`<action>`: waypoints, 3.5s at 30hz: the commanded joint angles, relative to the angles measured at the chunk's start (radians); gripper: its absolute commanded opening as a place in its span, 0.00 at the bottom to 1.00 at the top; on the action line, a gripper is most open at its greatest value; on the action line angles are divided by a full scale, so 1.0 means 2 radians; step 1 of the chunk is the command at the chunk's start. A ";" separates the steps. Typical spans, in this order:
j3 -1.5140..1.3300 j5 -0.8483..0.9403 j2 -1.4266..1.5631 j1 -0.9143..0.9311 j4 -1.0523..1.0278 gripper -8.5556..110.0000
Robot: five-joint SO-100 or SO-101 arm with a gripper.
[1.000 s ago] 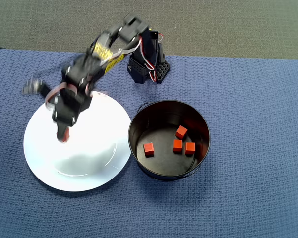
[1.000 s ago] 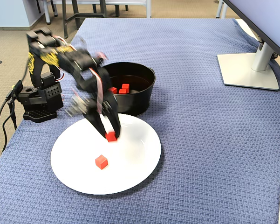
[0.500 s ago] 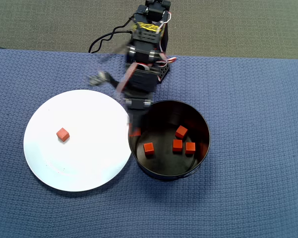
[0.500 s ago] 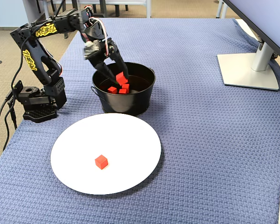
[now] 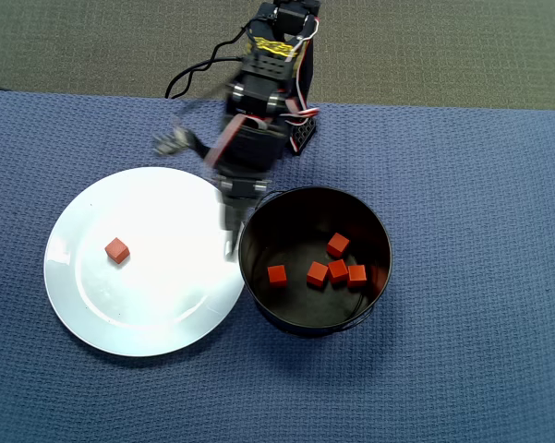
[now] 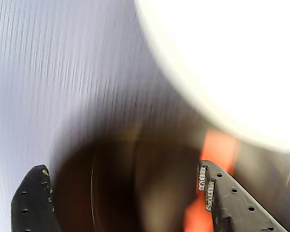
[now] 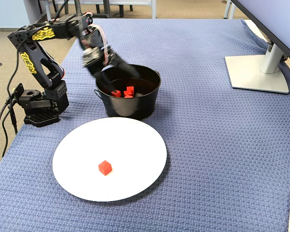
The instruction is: Pick up the red cubes from the white plate and place them in the black recipient
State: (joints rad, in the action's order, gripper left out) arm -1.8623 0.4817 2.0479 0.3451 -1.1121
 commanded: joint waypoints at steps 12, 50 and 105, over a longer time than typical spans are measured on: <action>0.130 -0.114 -0.277 0.227 0.051 0.21; 0.484 -0.127 -0.588 0.237 -0.090 0.17; 0.272 -0.229 -0.076 0.047 -0.144 0.07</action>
State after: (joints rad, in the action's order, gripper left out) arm -1.2517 0.0890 1.6490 0.5814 -1.3698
